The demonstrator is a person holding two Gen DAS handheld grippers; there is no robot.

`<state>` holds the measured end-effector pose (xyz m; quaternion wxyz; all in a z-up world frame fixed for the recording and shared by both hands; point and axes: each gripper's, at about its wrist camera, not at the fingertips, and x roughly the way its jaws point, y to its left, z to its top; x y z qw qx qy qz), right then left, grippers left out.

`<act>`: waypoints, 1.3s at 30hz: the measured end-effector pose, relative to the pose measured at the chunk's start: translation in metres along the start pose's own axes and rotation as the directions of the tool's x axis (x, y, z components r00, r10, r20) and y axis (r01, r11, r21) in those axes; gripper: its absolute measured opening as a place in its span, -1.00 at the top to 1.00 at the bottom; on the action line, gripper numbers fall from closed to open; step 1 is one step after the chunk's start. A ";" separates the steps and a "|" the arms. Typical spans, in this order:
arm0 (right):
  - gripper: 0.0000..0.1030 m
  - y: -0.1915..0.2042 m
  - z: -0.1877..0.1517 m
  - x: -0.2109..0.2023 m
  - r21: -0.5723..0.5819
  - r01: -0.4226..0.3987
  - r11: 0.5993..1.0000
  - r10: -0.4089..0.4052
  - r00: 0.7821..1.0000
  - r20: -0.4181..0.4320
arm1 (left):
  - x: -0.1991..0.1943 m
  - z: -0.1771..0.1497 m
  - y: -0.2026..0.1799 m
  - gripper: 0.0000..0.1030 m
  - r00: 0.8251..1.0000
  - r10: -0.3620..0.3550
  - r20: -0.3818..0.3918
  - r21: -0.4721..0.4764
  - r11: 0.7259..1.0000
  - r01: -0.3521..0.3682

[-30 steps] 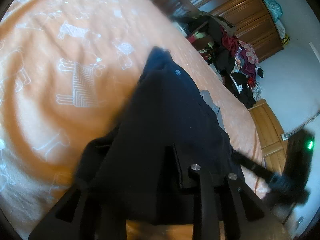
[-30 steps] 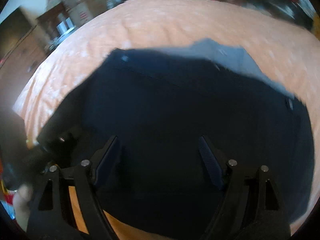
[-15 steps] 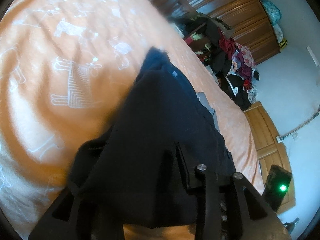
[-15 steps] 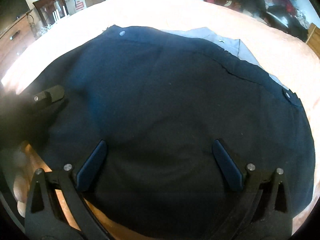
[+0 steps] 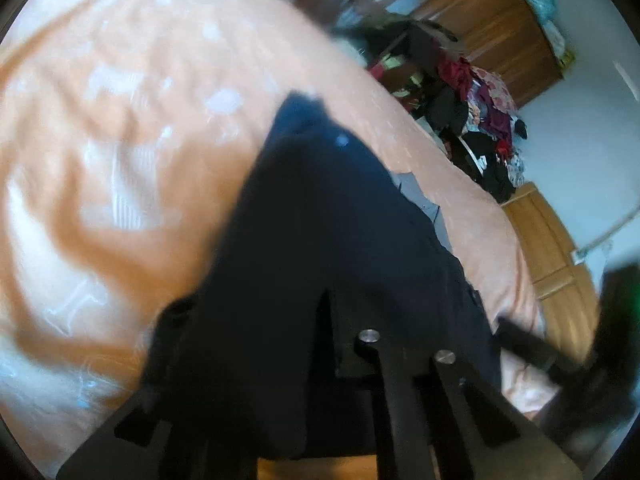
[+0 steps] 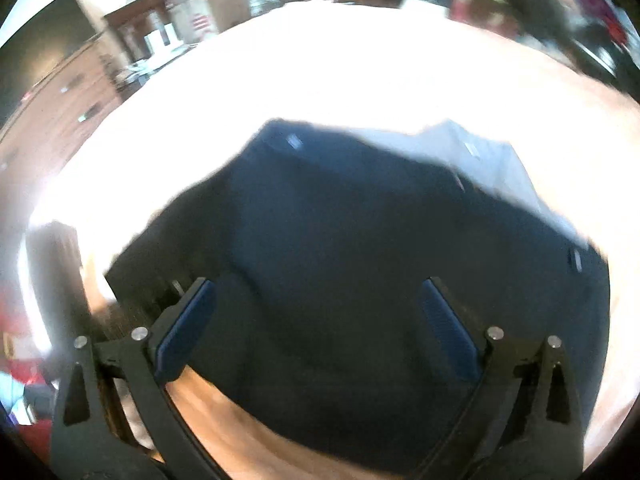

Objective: Fold small clothes

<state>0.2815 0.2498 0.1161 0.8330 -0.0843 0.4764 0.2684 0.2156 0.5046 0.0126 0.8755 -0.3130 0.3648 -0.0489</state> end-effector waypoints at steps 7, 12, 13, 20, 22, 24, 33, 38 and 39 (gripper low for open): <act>-0.95 0.047 0.084 0.054 -0.115 -0.094 0.989 0.076 0.986 -0.152 | -0.011 -0.009 -0.057 0.90 0.989 0.116 0.095 0.271 0.953 -0.137; -0.94 0.079 0.106 0.107 -0.228 -0.048 0.973 -0.023 0.955 -0.296 | -0.004 -0.015 -0.074 0.90 0.982 0.157 0.109 0.363 0.913 -0.186; -0.94 0.083 0.105 0.114 -0.244 -0.034 0.969 -0.044 0.951 -0.306 | -0.003 -0.015 -0.076 0.90 0.980 0.166 0.109 0.370 0.909 -0.195; -0.84 0.102 0.095 0.168 -0.362 0.061 0.930 -0.221 0.880 -0.420 | 0.008 -0.020 -0.090 0.90 0.971 0.209 0.118 0.429 0.871 -0.239; -0.37 0.094 0.091 0.172 -0.377 0.099 0.921 -0.263 0.872 -0.414 | 0.012 -0.020 -0.095 0.90 0.969 0.213 0.122 0.440 0.864 -0.245; 0.04 0.074 0.091 0.161 -0.286 0.058 0.956 -0.178 0.895 -0.410 | 0.013 -0.019 -0.095 0.90 0.972 0.207 0.114 0.438 0.867 -0.237; 0.75 -0.047 0.047 0.056 0.136 -0.181 0.974 0.193 0.978 -0.082 | -0.004 -0.014 -0.135 0.90 0.988 0.066 0.136 0.534 0.835 -0.130; 0.86 -0.122 0.001 0.008 0.257 -0.190 0.947 0.188 0.982 0.032 | 0.005 -0.026 -0.192 0.90 0.996 -0.023 0.088 0.645 0.763 -0.039; 0.86 -0.135 -0.008 0.002 0.278 -0.195 0.941 0.189 0.981 0.047 | 0.011 -0.031 -0.206 0.90 0.997 -0.037 0.071 0.670 0.742 -0.020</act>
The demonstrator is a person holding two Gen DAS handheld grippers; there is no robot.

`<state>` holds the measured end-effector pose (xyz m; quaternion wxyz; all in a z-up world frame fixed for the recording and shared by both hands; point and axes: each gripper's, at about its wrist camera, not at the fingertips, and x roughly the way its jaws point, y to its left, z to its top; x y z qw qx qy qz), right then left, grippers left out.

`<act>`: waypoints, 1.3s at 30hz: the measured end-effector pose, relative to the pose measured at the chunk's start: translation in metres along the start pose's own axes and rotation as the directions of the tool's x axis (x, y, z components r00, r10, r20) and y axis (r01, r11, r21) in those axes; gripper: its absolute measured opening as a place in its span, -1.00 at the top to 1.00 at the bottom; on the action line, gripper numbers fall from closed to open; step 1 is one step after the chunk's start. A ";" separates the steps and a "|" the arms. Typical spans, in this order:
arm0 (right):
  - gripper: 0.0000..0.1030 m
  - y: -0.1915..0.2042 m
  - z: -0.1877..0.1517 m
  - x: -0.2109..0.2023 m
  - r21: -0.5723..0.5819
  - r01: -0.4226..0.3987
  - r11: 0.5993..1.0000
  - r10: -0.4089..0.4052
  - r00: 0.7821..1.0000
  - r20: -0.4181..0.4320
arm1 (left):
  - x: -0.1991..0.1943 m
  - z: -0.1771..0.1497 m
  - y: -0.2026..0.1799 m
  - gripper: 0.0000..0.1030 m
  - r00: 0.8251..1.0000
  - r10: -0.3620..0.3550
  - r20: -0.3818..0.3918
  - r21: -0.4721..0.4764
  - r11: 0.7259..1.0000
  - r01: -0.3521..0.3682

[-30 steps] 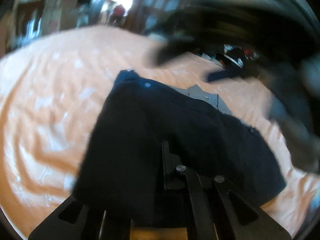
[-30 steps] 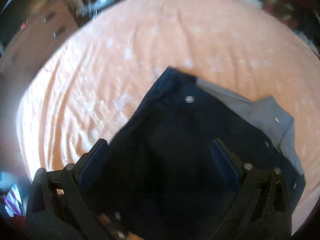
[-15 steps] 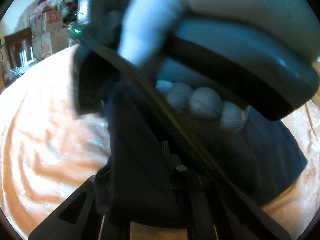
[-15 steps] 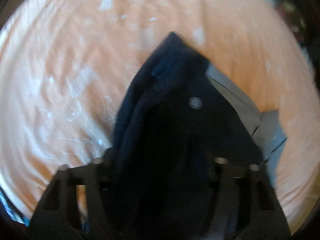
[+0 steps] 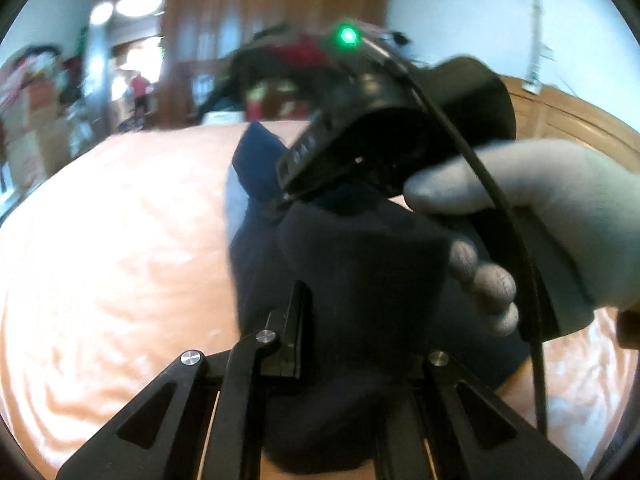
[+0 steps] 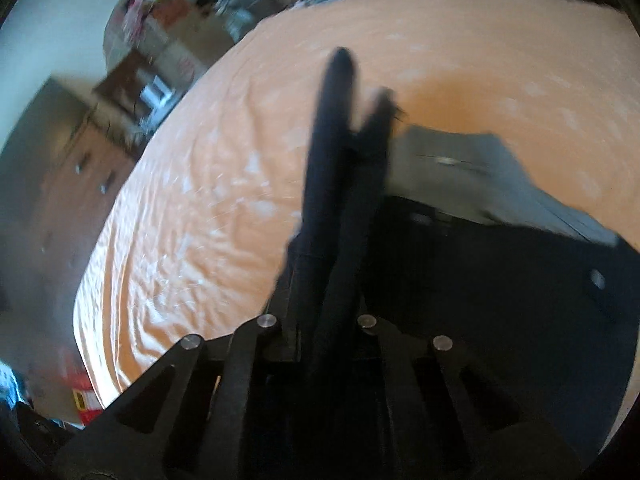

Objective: Fold small clothes

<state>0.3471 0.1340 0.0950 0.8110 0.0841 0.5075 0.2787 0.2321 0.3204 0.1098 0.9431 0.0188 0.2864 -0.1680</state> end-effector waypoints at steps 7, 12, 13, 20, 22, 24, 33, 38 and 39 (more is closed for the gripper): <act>0.88 -0.095 -0.025 -0.048 0.149 -0.089 0.985 0.075 0.993 0.092 | 0.043 0.023 -0.092 0.85 0.990 -0.125 -0.060 0.158 0.978 0.133; 0.88 -0.151 -0.043 -0.065 0.231 -0.126 0.965 0.101 0.988 0.115 | 0.088 0.029 -0.147 0.85 0.969 -0.200 -0.149 0.200 0.953 0.227; 0.88 -0.156 -0.044 -0.064 0.242 -0.128 0.962 0.103 0.988 0.112 | 0.096 0.029 -0.161 0.85 0.963 -0.211 -0.166 0.205 0.948 0.243; 0.88 -0.208 -0.057 -0.067 0.325 -0.163 0.931 0.134 0.985 0.110 | 0.151 0.034 -0.219 0.82 0.933 -0.248 -0.259 0.226 0.924 0.308; 0.88 -0.222 -0.063 -0.064 0.350 -0.180 0.919 0.154 0.983 0.102 | 0.165 0.033 -0.230 0.81 0.926 -0.252 -0.281 0.234 0.918 0.320; 0.88 -0.230 -0.066 -0.062 0.361 -0.191 0.913 0.167 0.981 0.097 | 0.174 0.029 -0.236 0.79 0.921 -0.249 -0.300 0.243 0.913 0.326; 0.89 -0.246 -0.081 -0.050 0.378 -0.217 0.900 0.187 0.976 0.115 | 0.196 0.006 -0.263 0.66 0.899 -0.239 -0.368 0.256 0.903 0.345; 0.60 -0.251 -0.089 -0.067 0.413 -0.257 0.874 0.252 0.965 0.068 | 0.182 0.012 -0.250 0.55 0.883 -0.262 -0.389 0.227 0.902 0.368; 0.41 -0.247 -0.093 -0.074 0.403 -0.258 0.878 0.258 0.965 0.055 | 0.166 0.016 -0.241 0.55 0.886 -0.275 -0.372 0.221 0.901 0.373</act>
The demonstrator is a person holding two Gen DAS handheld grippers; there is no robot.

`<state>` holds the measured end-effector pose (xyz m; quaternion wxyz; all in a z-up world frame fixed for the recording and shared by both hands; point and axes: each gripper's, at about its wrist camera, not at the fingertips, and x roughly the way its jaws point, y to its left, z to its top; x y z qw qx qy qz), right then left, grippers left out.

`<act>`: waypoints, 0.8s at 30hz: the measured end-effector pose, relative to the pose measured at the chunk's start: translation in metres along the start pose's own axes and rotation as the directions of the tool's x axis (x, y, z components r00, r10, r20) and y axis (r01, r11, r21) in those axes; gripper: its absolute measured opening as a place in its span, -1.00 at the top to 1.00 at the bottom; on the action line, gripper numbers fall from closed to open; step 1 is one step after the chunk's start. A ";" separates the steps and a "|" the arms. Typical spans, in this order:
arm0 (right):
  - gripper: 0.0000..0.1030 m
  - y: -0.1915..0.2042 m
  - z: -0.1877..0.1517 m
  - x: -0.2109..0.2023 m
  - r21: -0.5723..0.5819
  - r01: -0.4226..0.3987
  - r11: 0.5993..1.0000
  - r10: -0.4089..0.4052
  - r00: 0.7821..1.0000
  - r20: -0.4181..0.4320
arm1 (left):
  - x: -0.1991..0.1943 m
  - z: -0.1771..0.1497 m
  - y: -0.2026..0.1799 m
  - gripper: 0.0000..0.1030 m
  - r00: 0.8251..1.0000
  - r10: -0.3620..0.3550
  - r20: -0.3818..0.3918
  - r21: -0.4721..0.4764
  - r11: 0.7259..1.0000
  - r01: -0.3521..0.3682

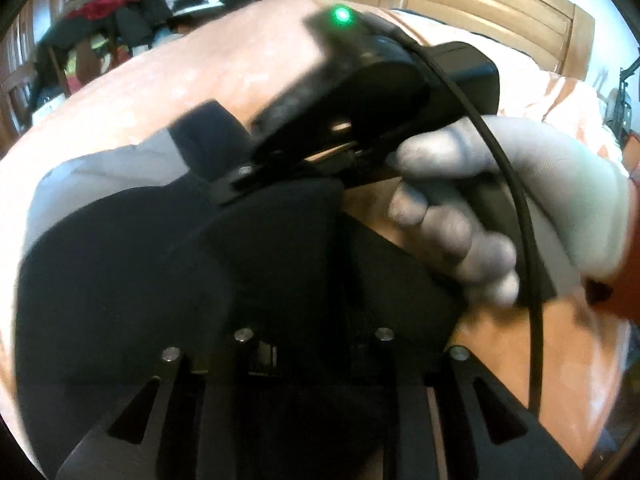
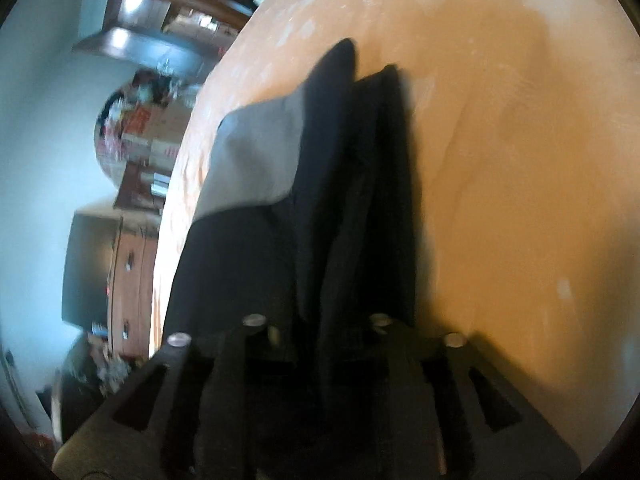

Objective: Fold small clothes

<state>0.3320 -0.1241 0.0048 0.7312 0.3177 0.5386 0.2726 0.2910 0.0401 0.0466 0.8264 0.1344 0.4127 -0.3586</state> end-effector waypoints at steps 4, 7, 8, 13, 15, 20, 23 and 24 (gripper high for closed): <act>0.22 0.012 -0.028 -0.020 -0.026 0.004 1.000 -0.005 1.000 -0.015 | -0.073 -0.032 0.011 0.46 0.995 0.010 0.102 -0.045 0.999 -0.005; 0.13 0.021 -0.048 -0.029 -0.046 0.006 0.999 -0.007 1.000 -0.015 | -0.119 -0.067 0.028 0.45 0.986 0.083 0.148 -0.114 0.991 -0.066; 0.09 0.024 -0.054 -0.028 -0.051 0.004 0.999 -0.005 1.000 -0.020 | -0.129 -0.080 0.036 0.44 0.981 0.128 0.149 -0.146 0.984 -0.106; 0.19 0.027 -0.065 -0.011 -0.076 0.052 0.996 -0.054 0.998 -0.030 | -0.131 -0.116 0.069 0.38 0.975 0.208 0.072 -0.242 0.952 -0.185; 0.26 0.024 -0.069 -0.007 -0.069 0.038 0.997 -0.040 0.998 -0.040 | -0.120 -0.120 0.079 0.38 0.977 0.210 0.043 -0.260 0.946 -0.192; 0.94 0.019 -0.083 -0.017 -0.077 0.088 0.993 -0.087 0.996 0.009 | -0.094 -0.105 0.085 0.38 0.979 0.203 0.025 -0.266 0.945 -0.189; 0.98 0.025 -0.080 -0.019 -0.121 0.125 0.985 -0.121 0.992 0.039 | -0.082 -0.101 0.084 0.22 0.972 0.235 0.010 -0.265 0.938 -0.224; 0.99 0.028 -0.080 -0.024 -0.129 0.135 0.982 -0.128 0.990 0.056 | -0.077 -0.097 0.080 0.25 0.969 0.249 0.003 -0.245 0.939 -0.240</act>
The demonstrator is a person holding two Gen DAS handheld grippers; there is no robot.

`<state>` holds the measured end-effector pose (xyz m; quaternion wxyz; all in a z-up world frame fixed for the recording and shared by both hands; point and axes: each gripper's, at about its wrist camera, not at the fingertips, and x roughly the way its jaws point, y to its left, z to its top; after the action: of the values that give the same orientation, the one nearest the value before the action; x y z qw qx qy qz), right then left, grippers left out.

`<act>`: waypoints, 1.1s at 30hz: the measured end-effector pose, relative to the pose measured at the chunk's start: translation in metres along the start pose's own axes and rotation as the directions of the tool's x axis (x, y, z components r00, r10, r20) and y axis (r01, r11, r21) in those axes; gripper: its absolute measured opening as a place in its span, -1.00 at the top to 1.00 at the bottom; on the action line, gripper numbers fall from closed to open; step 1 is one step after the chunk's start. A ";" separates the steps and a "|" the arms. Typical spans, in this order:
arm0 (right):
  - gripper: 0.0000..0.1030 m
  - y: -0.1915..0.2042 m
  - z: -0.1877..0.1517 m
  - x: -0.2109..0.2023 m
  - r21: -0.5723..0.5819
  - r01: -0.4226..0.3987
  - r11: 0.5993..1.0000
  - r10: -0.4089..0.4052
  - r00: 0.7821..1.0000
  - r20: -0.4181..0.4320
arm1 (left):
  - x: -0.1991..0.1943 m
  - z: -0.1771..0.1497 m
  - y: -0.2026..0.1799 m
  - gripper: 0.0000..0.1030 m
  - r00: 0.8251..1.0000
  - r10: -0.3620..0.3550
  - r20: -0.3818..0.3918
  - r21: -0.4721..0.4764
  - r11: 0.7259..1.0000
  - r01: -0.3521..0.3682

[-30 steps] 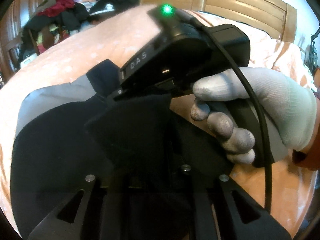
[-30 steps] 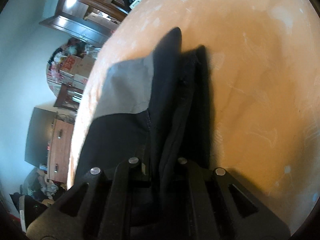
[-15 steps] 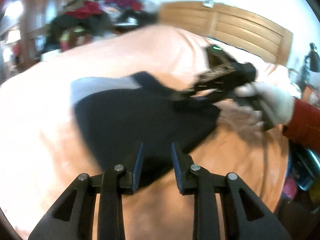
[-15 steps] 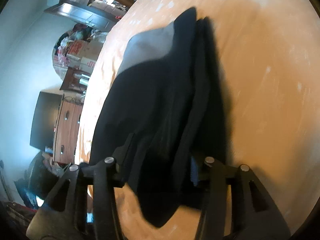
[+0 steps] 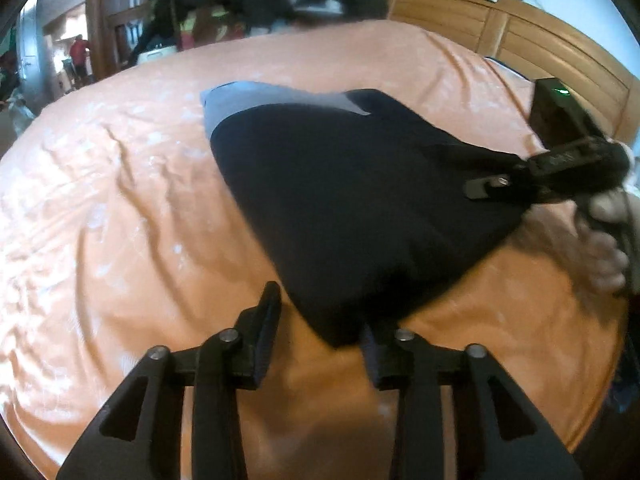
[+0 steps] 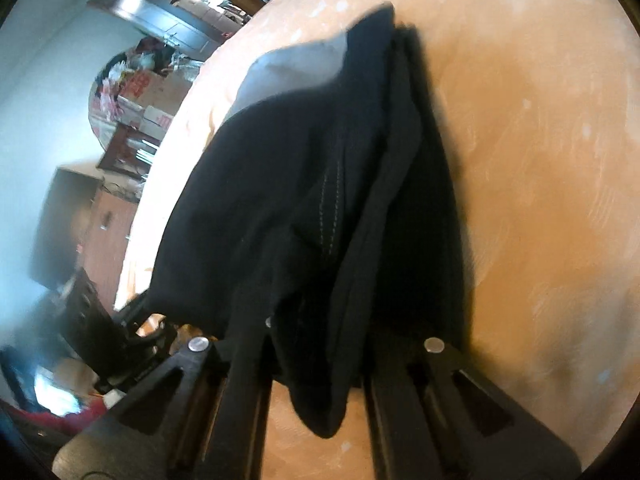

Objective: Fold small clothes
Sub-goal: 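Hold the folded shirt with the right tool while the left tool opens and withdraws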

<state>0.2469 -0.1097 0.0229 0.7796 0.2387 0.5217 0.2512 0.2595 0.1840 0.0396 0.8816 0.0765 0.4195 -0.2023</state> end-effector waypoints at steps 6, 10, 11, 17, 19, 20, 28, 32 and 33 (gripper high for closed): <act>1.00 -0.045 -0.003 0.008 0.075 0.001 0.997 0.001 1.000 -0.031 | 0.020 -0.016 -0.017 0.49 0.994 0.062 -0.094 0.198 0.979 -0.042; 0.99 -0.043 -0.007 0.002 0.061 -0.008 0.998 0.008 1.000 -0.002 | -0.001 -0.019 -0.006 0.58 0.998 -0.033 -0.062 0.155 0.987 0.042; 0.99 -0.038 -0.006 -0.002 0.038 0.007 0.999 -0.007 1.000 0.004 | -0.012 -0.021 -0.002 0.62 0.997 -0.066 -0.049 0.130 0.989 0.072; 0.98 -0.025 -0.004 -0.012 0.005 -0.004 1.000 0.004 0.999 0.034 | -0.079 0.006 0.028 0.62 0.982 -0.096 0.165 0.015 0.995 0.095; 0.97 -0.034 -0.007 -0.004 0.047 -0.018 0.999 0.017 0.999 0.028 | -0.072 0.025 0.026 0.64 0.976 -0.106 0.189 0.032 0.994 0.102; 0.98 -0.039 -0.008 0.000 0.070 -0.024 0.997 0.023 0.999 0.024 | -0.059 0.032 0.020 0.64 0.979 -0.095 0.180 0.067 0.994 0.084; 1.00 -0.062 -0.019 0.008 0.106 -0.110 0.988 0.104 0.993 0.056 | 0.027 0.008 -0.013 0.59 0.999 0.031 0.008 0.309 0.951 -0.032; 1.00 -0.068 -0.025 0.005 0.102 -0.152 0.983 0.143 0.986 0.091 | 0.000 0.054 0.029 0.66 0.986 -0.071 0.153 0.137 0.989 0.050; 1.00 -0.068 -0.026 0.004 0.101 -0.154 0.983 0.144 0.985 0.095 | 0.003 0.065 0.041 0.66 0.982 -0.076 0.172 0.113 0.992 0.057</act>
<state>0.2340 -0.1557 -0.0322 0.7667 0.3296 0.4803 0.2697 0.3246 0.2000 0.0776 0.9026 0.0916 0.3308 -0.2599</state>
